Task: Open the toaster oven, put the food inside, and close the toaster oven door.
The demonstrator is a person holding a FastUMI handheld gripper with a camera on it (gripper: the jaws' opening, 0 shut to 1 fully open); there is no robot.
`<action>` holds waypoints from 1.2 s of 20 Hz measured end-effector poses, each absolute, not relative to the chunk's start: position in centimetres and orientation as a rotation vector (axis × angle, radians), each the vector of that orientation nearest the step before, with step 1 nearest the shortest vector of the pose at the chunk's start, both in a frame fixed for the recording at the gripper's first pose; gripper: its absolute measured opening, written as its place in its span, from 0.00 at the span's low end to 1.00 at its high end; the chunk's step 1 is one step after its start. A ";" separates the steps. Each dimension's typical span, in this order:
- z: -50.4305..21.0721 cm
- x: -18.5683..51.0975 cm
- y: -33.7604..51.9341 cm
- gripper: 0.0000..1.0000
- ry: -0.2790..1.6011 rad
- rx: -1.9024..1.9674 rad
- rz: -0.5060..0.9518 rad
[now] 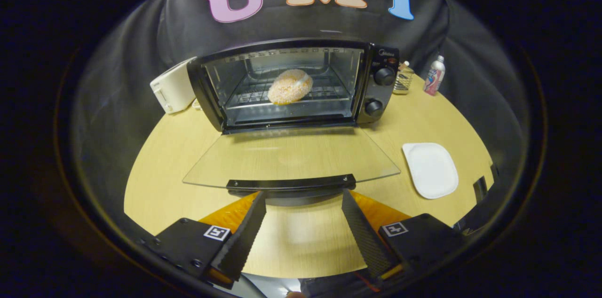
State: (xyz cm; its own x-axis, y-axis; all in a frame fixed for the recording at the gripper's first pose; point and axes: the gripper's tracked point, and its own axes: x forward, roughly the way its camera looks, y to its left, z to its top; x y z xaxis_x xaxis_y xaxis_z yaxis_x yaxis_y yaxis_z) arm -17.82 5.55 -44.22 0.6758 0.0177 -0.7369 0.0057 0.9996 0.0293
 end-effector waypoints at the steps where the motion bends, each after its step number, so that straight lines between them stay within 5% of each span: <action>1: -43.9 -17.6 5.5 1.00 0.819 0.032 0.009; 24: -35.6 -9.7 7.4 1.00 0.575 0.243 0.020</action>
State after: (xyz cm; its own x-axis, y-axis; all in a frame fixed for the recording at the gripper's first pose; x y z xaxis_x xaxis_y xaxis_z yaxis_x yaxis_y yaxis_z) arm -9.75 7.41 -35.56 0.8396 0.0866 -0.5363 0.0485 0.9713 0.2328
